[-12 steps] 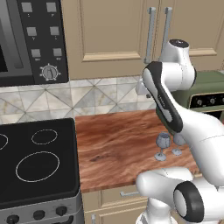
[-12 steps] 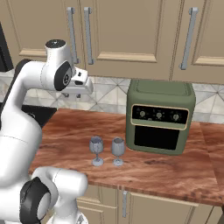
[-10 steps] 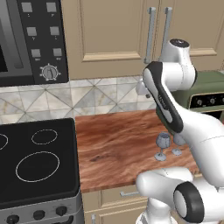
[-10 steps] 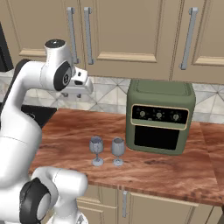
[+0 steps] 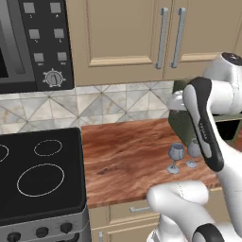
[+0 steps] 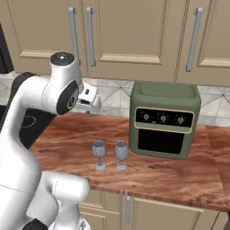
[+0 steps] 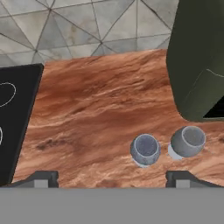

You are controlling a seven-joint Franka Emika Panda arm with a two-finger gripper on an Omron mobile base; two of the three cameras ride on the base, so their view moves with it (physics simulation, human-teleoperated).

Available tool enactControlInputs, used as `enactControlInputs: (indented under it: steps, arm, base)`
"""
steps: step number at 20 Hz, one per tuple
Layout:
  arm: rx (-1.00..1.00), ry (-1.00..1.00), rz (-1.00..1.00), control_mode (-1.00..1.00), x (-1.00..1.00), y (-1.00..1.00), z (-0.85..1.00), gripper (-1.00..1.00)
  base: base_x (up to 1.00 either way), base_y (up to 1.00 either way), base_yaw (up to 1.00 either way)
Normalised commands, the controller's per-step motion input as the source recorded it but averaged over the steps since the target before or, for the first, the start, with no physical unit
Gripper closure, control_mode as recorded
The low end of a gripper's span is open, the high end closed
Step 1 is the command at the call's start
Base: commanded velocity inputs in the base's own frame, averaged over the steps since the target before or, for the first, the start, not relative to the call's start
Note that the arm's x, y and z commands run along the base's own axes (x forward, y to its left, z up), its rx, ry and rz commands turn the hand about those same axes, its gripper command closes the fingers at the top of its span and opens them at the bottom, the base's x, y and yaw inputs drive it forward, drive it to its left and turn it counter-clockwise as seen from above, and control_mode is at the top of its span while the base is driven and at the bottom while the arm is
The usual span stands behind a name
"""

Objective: Retrieve the wine glasses from the counter and place one next to each plate.

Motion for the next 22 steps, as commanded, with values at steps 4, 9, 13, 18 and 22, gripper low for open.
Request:
enactControlInputs:
  steps: [4, 9, 13, 18, 22]
  arm:
    - [0.17, -0.2, 0.03, -1.0, -0.55, -0.69, -0.16, -1.0]
    - [0.12, -0.09, 0.04, -1.0, -0.54, -0.85, -0.3, -1.0]
    - [0.2, 0.02, 0.02, -1.0, -0.4, -0.98, -0.4, -1.0]
    - [0.15, -0.21, 0.1, -1.0, -0.28, -0.91, -0.35, -1.0]
    - [0.06, -0.41, 0.19, -1.0, -0.06, -0.59, -0.39, -1.0]
  base:
    - [0.0, 0.0, 0.0]
    - [0.0, 0.0, 0.0]
    - [0.0, 0.0, 0.0]
    - [0.0, 0.0, 0.0]
    - [0.0, 0.0, 0.0]
